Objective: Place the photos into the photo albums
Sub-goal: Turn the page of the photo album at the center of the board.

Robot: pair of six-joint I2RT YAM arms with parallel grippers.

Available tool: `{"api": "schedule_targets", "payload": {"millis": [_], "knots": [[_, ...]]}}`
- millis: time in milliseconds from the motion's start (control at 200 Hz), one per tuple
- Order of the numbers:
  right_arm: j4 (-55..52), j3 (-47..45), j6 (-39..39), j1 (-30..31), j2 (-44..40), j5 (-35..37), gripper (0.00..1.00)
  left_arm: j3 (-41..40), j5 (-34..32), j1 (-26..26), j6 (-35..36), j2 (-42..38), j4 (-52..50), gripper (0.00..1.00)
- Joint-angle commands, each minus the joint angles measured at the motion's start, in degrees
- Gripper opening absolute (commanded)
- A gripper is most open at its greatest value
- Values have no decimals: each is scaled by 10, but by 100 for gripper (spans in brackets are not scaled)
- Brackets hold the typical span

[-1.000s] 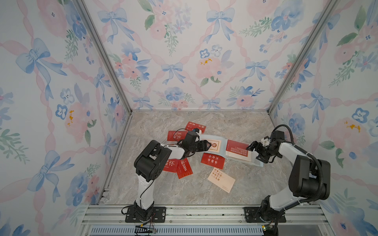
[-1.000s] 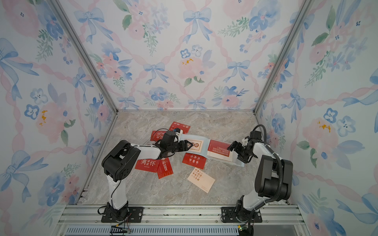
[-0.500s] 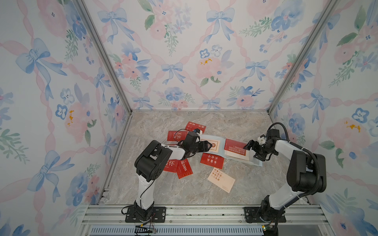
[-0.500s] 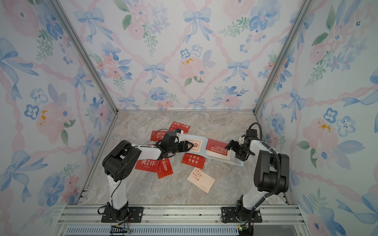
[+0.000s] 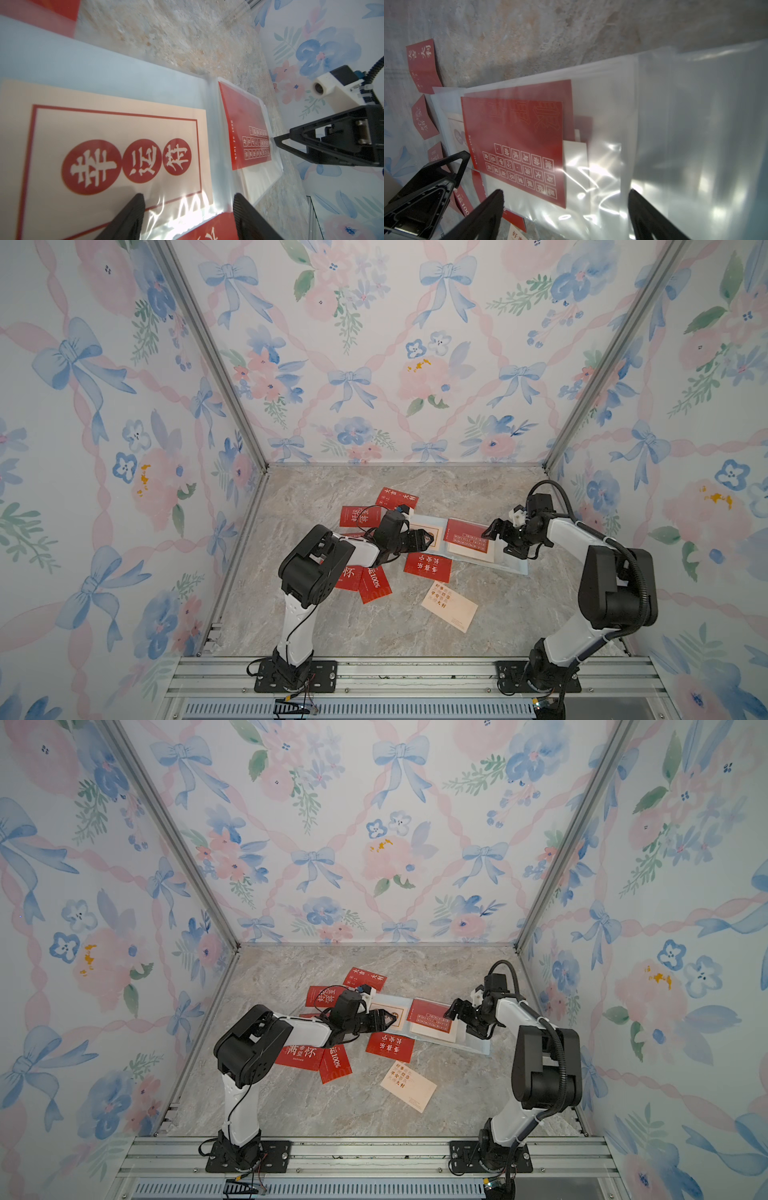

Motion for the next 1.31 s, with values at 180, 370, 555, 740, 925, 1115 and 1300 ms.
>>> {"api": "schedule_targets", "payload": {"millis": [180,370,555,740,925,1115,1300], "knots": [[28,16,31,19,17,-51,93,-5,9,-8,-10,16,0,70],[8,10,11,10,30,-25,93,-8,10,-8,-11,12,1,70],[12,-13,4,3,22,-32,93,-2,13,-11,-13,18,3,71],[-12,-31,-10,7,-5,-12,93,-1,14,-14,-14,15,3,71],[-7,-54,-7,3,-37,-15,93,4,15,-16,-14,16,3,71],[23,-22,9,14,-28,-74,93,9,17,-19,-15,21,3,71],[16,44,8,39,6,-90,93,7,15,-21,-15,24,3,71]]}}
